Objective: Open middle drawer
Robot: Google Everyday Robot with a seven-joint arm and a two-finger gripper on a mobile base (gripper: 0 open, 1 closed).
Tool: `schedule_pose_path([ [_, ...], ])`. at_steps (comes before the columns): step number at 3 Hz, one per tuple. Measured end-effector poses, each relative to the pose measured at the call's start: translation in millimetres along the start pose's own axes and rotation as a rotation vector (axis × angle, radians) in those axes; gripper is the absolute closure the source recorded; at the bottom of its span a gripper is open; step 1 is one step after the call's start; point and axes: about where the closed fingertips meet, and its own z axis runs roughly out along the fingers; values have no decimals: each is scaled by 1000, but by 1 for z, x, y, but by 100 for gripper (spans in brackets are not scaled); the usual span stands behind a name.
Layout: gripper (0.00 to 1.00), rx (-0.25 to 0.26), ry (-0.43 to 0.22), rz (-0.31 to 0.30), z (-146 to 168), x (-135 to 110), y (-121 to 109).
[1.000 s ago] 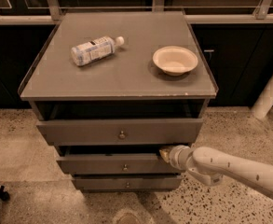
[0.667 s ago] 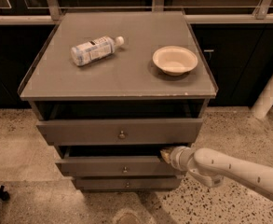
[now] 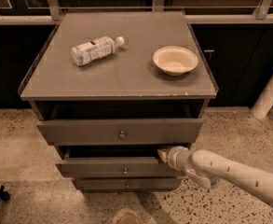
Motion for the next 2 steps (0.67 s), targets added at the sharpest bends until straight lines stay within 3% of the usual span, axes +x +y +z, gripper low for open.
schedule_pose_path([
  [1,100,-47,48,7,-4,13,9],
  [2,100,-100,84,-22,-14,22,20],
])
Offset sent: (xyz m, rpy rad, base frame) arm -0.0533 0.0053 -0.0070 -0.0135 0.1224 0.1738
